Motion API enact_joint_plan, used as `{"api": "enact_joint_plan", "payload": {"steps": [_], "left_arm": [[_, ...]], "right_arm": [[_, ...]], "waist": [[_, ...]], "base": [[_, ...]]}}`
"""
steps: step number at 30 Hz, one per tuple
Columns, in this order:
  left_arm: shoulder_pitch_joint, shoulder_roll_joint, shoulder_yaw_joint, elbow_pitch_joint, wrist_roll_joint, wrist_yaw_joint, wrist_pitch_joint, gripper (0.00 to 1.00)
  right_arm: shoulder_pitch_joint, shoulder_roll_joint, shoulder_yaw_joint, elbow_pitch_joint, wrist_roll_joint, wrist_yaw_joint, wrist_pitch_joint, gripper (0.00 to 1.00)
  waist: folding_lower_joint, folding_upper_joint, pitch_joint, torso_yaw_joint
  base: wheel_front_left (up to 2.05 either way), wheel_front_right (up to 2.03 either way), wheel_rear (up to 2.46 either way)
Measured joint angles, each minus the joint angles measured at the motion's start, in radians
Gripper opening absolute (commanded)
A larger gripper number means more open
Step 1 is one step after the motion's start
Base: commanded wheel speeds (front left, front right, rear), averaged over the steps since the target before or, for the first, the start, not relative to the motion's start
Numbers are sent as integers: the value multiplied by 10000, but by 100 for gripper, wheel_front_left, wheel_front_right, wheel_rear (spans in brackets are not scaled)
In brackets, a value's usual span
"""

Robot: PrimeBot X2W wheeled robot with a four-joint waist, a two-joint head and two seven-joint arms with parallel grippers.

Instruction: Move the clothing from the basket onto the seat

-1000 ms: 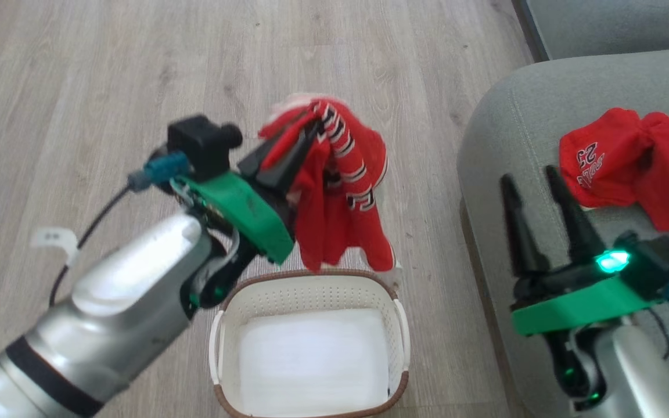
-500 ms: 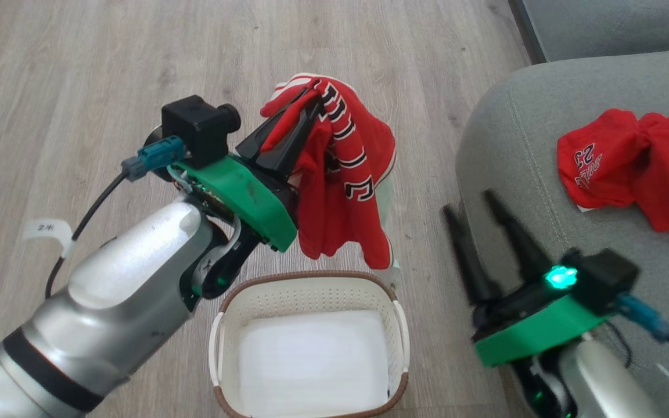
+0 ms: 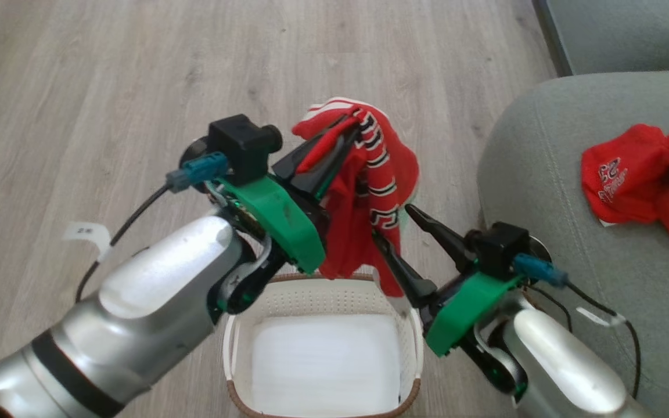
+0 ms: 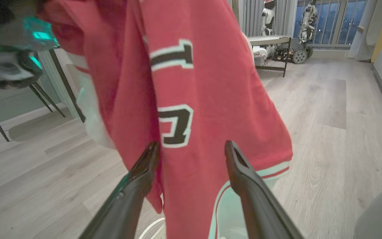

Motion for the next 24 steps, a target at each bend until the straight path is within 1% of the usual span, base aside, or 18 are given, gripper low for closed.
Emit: {"api": "enact_joint_plan", "payload": {"steps": [3, 4, 6, 12, 14, 19, 20, 21, 22, 24], "left_arm": [[-1, -196, -109, -4, -2, -98, 0, 0], [-1, -196, -109, -4, -2, -98, 0, 0], [-1, -316, -259, -4, -2, -148, 17, 0], [2, -690, -410, -86, -35, -313, 90, 0], [4, -721, -468, -119, -35, -313, 88, 0], [24, -723, -525, -121, -35, -311, 88, 0], [24, -723, -525, -121, -35, -311, 88, 0], [24, -721, -527, -121, -35, -309, 88, 0], [24, -721, -527, -121, -35, -307, 88, 0], [25, -708, -527, -121, -36, -305, 88, 0]], "right_arm": [[-377, 268, 251, 834, 128, 2, 10, 100], [-377, 268, 251, 834, 128, 2, 10, 100], [-619, 437, 393, 1421, 150, 2, -23, 100], [-1208, 589, 405, 3129, 341, 2, -575, 100], [-1319, 742, 282, 3517, 424, 0, -742, 100], [-1578, 1024, 370, 4148, 585, 2, -1007, 100], [-1627, 1045, 407, 4222, 621, 0, -1028, 54], [-1657, 1064, 439, 4270, 665, 0, -1070, 21], [-1679, 1076, 474, 4299, 665, 0, -1101, 0], [-1710, 1093, 489, 4301, 694, 2, -1141, 0]], "waist": [[0, 0, -37, 205], [0, 0, -37, 205], [0, 0, -58, 353], [1, 0, -138, 816], [1, 0, -164, 939], [1, 0, -196, 1094], [1, 0, -195, 1100], [1, 0, -193, 1099], [1, 0, -190, 1094], [1, 0, -186, 1063]], "base": [[0, 0, 0], [0, 0, 0], [0, 0, 0], [0, 0, 0], [0, 0, 0], [0, 0, 0], [0, 0, 0], [0, 0, 0], [0, 0, 0], [0, 0, 0]]}}
